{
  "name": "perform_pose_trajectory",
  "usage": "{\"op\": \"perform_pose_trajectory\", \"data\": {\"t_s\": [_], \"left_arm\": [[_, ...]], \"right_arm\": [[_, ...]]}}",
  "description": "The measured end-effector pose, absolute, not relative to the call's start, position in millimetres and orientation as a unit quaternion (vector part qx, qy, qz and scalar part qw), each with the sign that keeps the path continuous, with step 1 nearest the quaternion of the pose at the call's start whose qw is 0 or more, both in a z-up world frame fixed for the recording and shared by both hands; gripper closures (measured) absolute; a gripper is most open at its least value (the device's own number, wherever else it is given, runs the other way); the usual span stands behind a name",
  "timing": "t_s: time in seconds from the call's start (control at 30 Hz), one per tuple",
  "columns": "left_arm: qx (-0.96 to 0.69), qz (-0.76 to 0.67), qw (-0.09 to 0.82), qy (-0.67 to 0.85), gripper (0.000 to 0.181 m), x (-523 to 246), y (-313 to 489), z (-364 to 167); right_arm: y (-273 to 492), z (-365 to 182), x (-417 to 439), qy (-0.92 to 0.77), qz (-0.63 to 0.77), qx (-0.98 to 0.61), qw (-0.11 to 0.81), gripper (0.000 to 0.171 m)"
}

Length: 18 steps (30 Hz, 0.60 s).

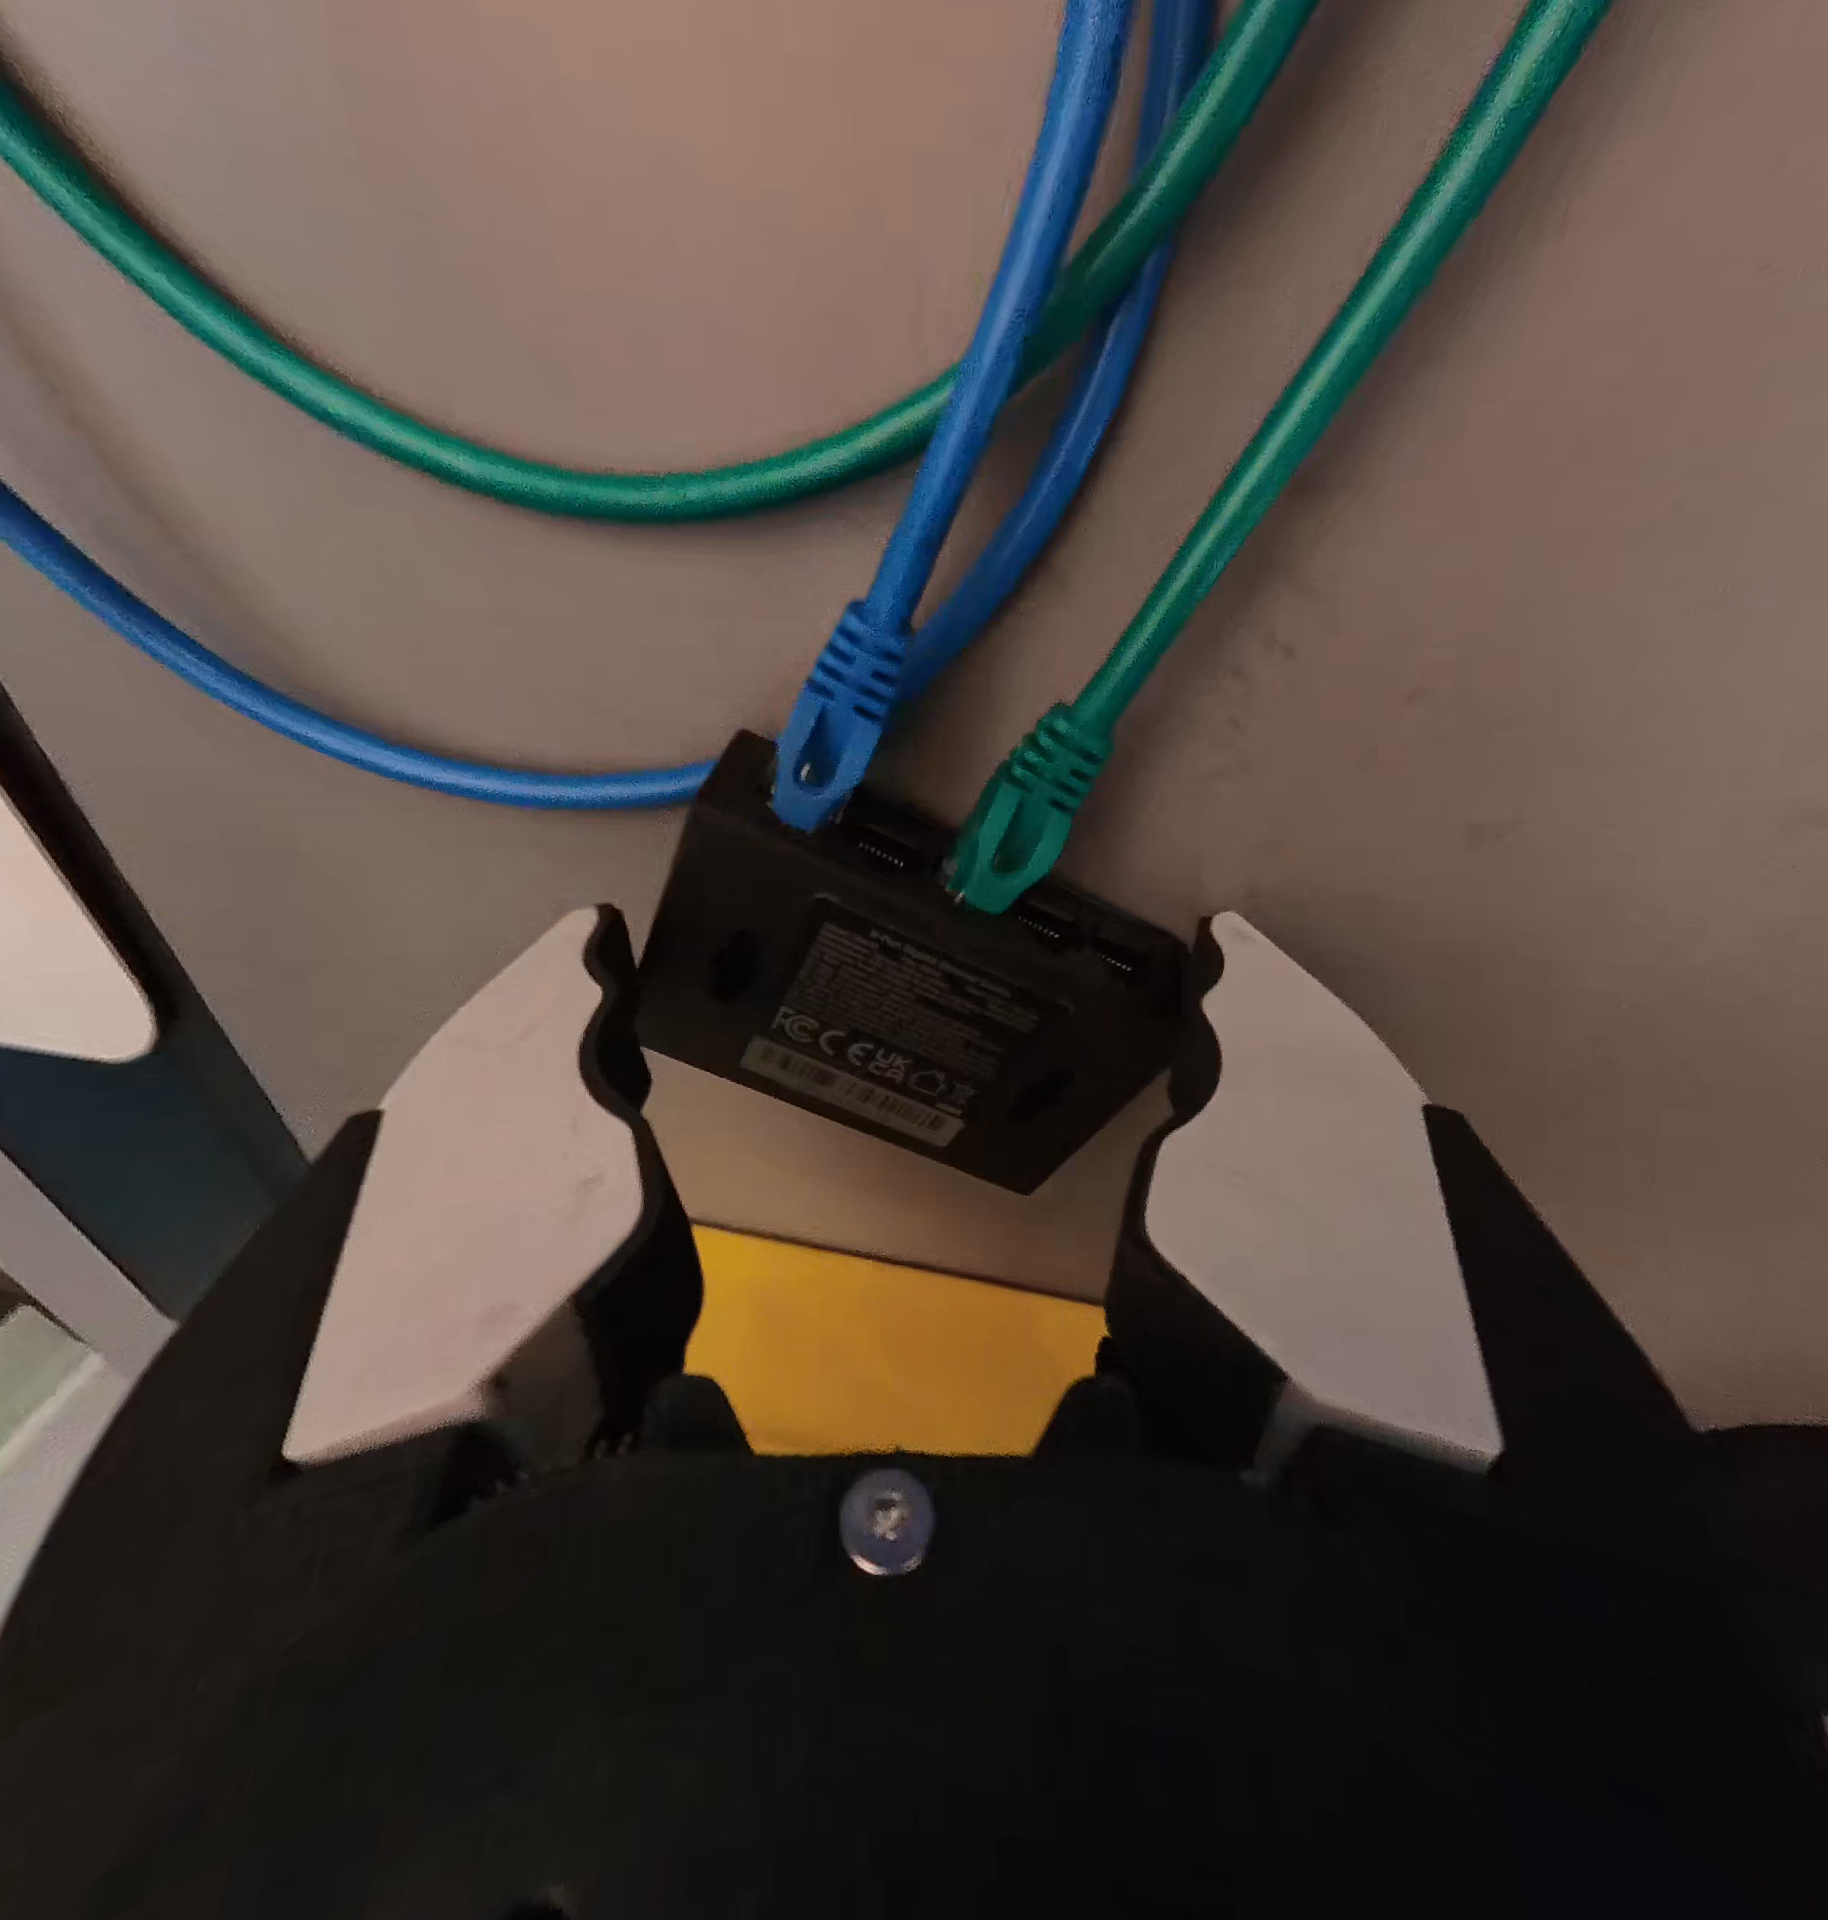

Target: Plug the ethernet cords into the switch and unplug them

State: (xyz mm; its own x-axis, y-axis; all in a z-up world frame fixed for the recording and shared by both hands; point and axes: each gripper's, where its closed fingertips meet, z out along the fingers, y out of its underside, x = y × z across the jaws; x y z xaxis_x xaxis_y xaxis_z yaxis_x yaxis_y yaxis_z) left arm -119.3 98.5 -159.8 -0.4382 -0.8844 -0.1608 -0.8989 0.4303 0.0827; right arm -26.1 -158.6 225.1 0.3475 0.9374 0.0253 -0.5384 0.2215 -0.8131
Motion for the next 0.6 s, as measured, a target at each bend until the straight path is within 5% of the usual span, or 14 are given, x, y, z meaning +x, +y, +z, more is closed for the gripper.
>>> {"op": "perform_pose_trajectory", "data": {"t_s": [0.17, 0.6], "left_arm": [[-0.620, 0.066, 0.018, 0.781, 0.108, -129, 78, -161], [-0.723, -0.042, 0.123, 0.679, 0.101, -147, -3, -137]], "right_arm": [[-161, 227, -27, -0.272, 0.508, -0.364, 0.731, 0.164], [-175, 229, -50, -0.306, 0.512, -0.357, 0.719, 0.163]]}}
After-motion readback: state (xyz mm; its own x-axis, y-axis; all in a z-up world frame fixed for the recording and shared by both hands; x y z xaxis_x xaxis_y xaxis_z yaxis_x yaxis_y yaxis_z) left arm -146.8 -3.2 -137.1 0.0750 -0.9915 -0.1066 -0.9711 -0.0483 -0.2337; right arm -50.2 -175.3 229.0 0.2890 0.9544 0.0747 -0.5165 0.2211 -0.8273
